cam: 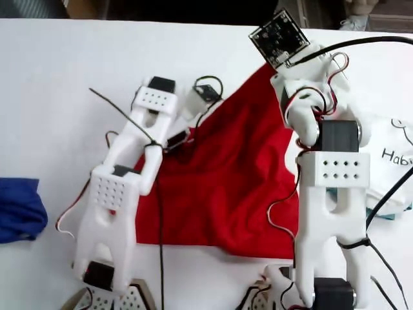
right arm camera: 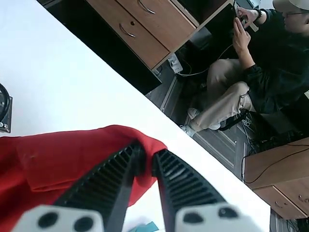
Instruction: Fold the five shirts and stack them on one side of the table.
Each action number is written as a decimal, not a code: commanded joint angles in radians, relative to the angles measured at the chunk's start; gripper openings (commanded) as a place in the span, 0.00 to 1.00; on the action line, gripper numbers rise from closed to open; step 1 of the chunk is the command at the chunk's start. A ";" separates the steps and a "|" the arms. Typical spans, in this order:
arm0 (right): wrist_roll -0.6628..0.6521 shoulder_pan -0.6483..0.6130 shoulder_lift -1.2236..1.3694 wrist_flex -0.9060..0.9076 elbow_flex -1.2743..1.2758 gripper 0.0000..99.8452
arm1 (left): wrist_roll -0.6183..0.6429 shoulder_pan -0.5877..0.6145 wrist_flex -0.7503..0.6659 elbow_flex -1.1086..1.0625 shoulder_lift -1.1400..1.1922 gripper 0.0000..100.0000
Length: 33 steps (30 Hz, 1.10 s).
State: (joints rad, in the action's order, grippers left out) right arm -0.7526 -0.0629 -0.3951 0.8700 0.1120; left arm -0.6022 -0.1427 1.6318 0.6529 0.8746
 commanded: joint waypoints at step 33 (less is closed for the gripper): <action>0.003 0.004 -0.036 -0.012 -0.002 0.02 | -0.002 -0.002 0.132 0.134 -0.044 0.03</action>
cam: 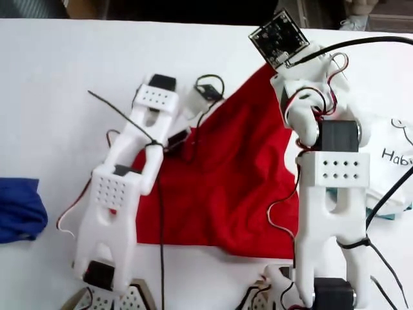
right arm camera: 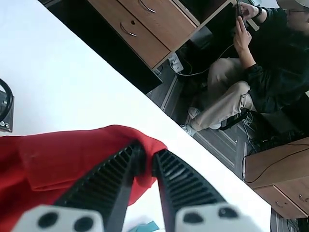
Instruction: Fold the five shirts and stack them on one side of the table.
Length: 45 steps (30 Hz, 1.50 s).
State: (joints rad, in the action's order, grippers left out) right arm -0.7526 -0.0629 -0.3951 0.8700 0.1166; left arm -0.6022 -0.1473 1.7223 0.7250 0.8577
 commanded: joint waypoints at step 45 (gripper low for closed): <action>0.003 0.004 -0.035 -0.010 -0.008 0.02 | -0.046 0.035 0.003 0.166 0.094 0.03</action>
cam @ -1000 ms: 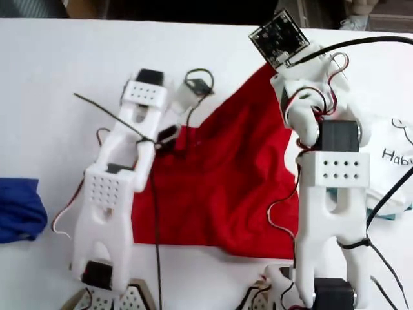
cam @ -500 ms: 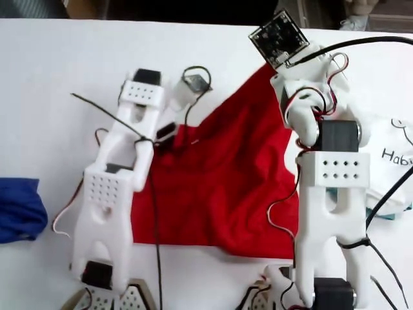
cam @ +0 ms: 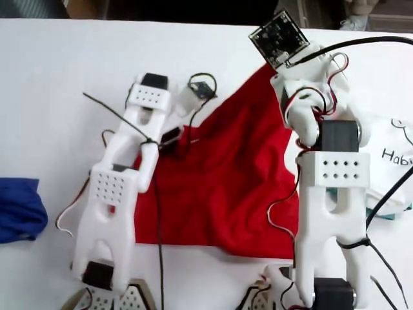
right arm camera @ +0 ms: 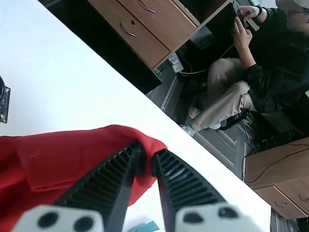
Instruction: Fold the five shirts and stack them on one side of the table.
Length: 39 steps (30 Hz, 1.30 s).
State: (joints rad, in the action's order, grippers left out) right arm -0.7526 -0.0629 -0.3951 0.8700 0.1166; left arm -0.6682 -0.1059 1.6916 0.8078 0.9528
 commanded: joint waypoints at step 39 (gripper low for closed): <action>0.011 -0.019 -0.173 0.147 -0.028 0.02 | 0.060 0.106 -0.172 -0.858 -0.902 0.03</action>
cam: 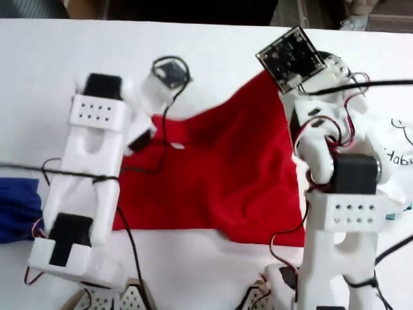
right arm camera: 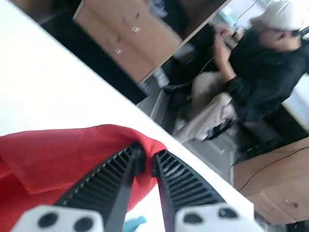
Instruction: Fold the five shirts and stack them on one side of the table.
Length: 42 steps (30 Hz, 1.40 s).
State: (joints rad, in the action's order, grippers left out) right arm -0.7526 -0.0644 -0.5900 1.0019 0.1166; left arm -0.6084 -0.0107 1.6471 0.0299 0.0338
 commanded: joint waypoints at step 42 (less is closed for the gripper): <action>0.011 -0.033 0.139 0.015 -0.029 0.02 | 0.005 0.014 0.018 0.561 0.669 0.03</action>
State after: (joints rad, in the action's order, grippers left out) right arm -0.7526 -0.0982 -0.4473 1.0157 0.1166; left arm -0.6084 -0.0077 1.6118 0.5132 0.7472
